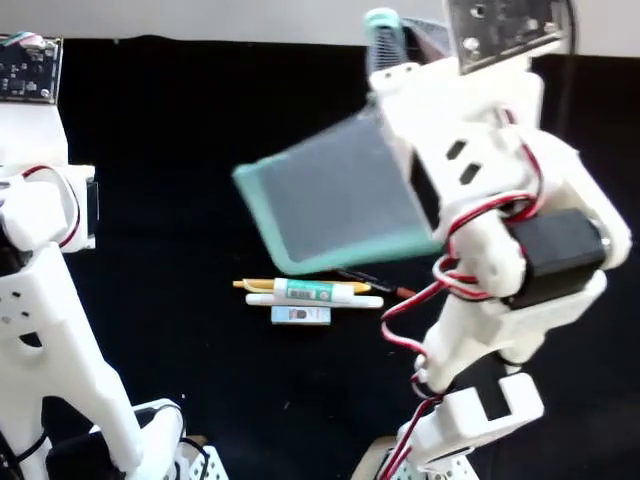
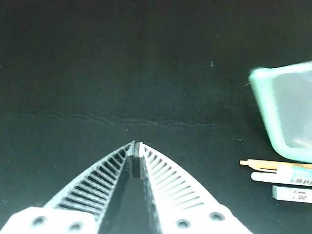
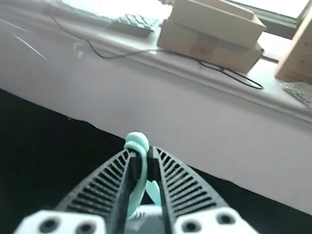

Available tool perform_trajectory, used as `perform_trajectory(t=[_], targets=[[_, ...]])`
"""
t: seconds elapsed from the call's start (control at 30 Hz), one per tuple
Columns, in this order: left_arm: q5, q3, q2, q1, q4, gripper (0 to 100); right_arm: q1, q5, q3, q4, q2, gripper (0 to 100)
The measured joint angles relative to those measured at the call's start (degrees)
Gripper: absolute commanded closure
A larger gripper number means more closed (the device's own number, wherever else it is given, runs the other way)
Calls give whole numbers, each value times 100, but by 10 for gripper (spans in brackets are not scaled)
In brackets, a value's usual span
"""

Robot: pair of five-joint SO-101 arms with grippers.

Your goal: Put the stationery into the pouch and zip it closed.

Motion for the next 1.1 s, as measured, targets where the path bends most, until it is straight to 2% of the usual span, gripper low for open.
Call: perform_trajectory(t=[0.23,0.47,0.7,0.8,1.1], targets=[[0,0,0,-9,0,989,-1108,-123,-18,-1213,-9,992],[0,0,0,-9,0,989,-1864,44,-18,-1662,0,992],[0,897,0,-9,-9,993,-2004,123,-18,-1688,-9,992],[0,1345,0,-9,-281,990,-2022,123,-18,-1688,-9,992],[18,1407,0,-9,-440,990,-2391,123,-18,-1688,-9,992]])
